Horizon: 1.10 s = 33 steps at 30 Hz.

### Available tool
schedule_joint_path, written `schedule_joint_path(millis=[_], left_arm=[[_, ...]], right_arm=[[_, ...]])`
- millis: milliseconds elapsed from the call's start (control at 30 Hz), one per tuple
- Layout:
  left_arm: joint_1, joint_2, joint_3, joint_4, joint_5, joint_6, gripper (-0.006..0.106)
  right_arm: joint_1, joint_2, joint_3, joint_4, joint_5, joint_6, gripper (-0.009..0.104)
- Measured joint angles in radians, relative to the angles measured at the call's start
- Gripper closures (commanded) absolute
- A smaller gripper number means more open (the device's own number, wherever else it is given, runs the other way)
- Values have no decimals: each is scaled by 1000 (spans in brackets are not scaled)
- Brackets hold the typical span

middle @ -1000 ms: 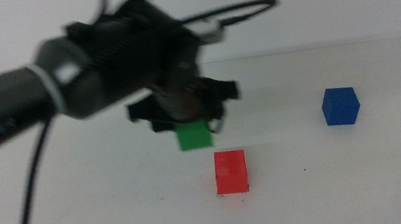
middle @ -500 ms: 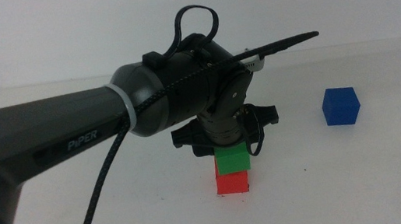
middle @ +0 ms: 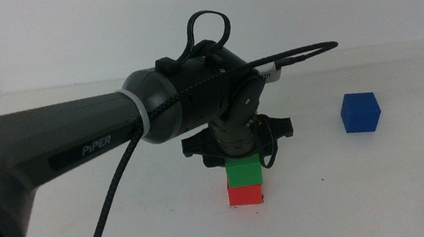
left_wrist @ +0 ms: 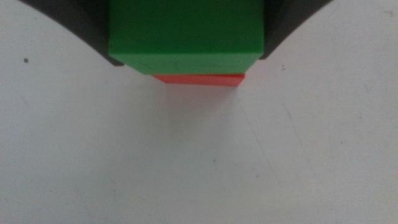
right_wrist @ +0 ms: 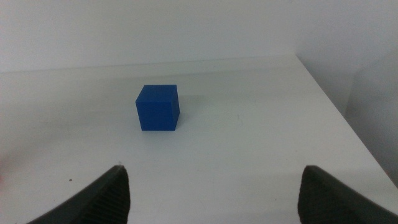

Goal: Stack red cubes first, then green, then blue cubes in a specific spot.

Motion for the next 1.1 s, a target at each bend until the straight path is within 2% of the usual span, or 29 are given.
schedule_joint_path(millis=[67,233,400,567,733,833,1000,1100], left_arm=[[1,0,0,0,1,4,38],[2,13,0,-2,1,16,6],[2,-9,0,-4,15,112,7],[13,-190,0,-21,97,460,7],[24,-444,0,-49,284,688,7],[24,-642,76,-110,258,809,7],[24,-952,314,-321,135,966,7],[24,-1051,386,-359,123,991,7]], right_arm=[[0,0,0,0,0,0,7],[0,0,0,0,0,0,7],[0,0,0,0,0,0,7],[0,0,0,0,0,0,7],[0,0,0,0,0,0,7],[0,0,0,0,0,0,7],[0,0,0,0,0,0,7],[0,0,0,0,0,0,7]])
